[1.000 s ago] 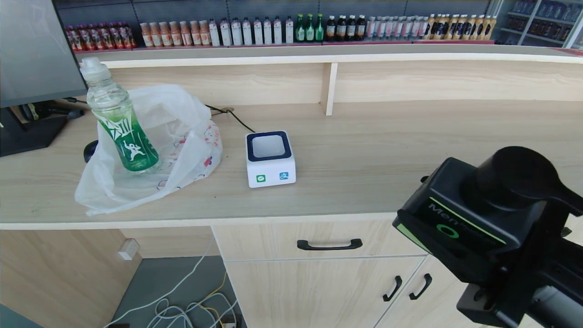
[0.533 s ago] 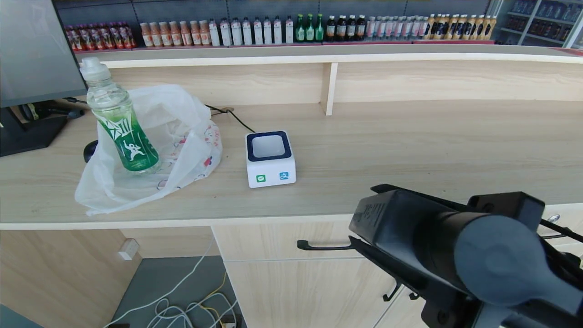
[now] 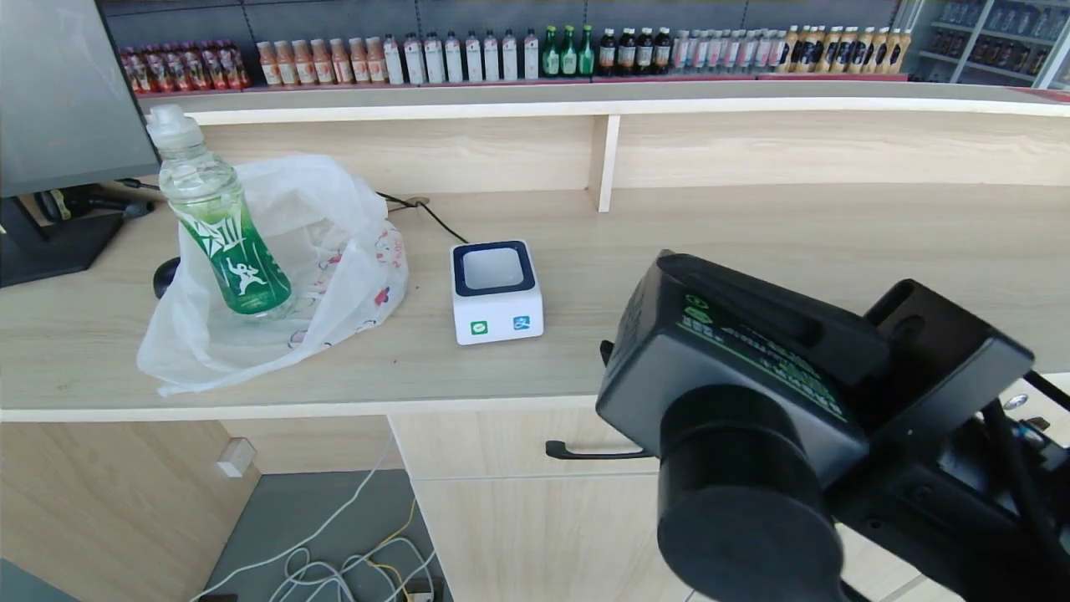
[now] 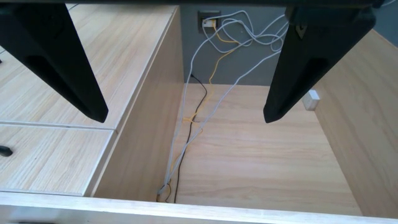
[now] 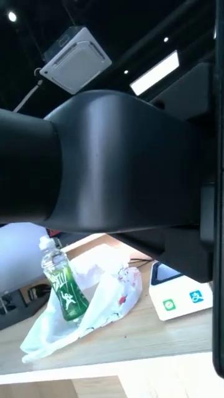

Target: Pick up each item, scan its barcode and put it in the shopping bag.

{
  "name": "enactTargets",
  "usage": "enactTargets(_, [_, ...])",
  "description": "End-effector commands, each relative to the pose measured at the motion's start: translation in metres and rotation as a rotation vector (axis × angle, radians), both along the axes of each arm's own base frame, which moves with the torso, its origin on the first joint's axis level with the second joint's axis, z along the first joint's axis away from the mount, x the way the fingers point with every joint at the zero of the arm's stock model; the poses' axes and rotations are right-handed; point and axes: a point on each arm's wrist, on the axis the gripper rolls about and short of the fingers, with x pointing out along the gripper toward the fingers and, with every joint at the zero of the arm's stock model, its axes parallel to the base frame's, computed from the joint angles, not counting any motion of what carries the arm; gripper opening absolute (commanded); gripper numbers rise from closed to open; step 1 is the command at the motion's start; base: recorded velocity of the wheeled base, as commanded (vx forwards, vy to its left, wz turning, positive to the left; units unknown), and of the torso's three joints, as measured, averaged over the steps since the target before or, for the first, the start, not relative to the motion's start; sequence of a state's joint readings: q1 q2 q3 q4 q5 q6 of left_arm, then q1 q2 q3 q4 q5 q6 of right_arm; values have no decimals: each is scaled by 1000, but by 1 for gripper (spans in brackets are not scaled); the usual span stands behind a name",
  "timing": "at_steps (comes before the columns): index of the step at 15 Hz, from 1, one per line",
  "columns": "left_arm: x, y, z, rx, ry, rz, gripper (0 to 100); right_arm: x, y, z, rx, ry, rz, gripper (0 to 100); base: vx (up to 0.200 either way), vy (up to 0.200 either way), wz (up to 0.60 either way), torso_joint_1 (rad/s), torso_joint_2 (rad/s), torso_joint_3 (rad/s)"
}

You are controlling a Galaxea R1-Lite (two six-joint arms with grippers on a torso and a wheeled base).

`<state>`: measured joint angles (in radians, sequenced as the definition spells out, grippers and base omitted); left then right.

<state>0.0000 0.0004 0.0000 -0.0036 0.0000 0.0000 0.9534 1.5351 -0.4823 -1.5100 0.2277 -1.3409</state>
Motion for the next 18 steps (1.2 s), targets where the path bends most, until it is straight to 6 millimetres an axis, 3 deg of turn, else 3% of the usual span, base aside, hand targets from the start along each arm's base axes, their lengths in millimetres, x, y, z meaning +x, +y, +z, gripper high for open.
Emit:
enactTargets(1, [0,0,0,0,-1,0,100,-12,8,-18,-62,18,53,0,0,0,0,0,0,0])
enactTargets(3, [0,0,0,0,-1,2,100,-23,11,-30,-99,29,100,0,0,0,0,0,0,0])
enactTargets(5, [0,0,0,0,-1,0,100,-19,15,-28,-91,-28,73,0,0,0,0,0,0,0])
enactTargets(9, [0,0,0,0,-1,0,100,-21,10,-18,-115,-227,-19,0,0,0,0,0,0,0])
enactTargets(18, [0,0,0,0,0,0,100,-26,-2,3,-95,-454,-141,0,0,0,0,0,0,0])
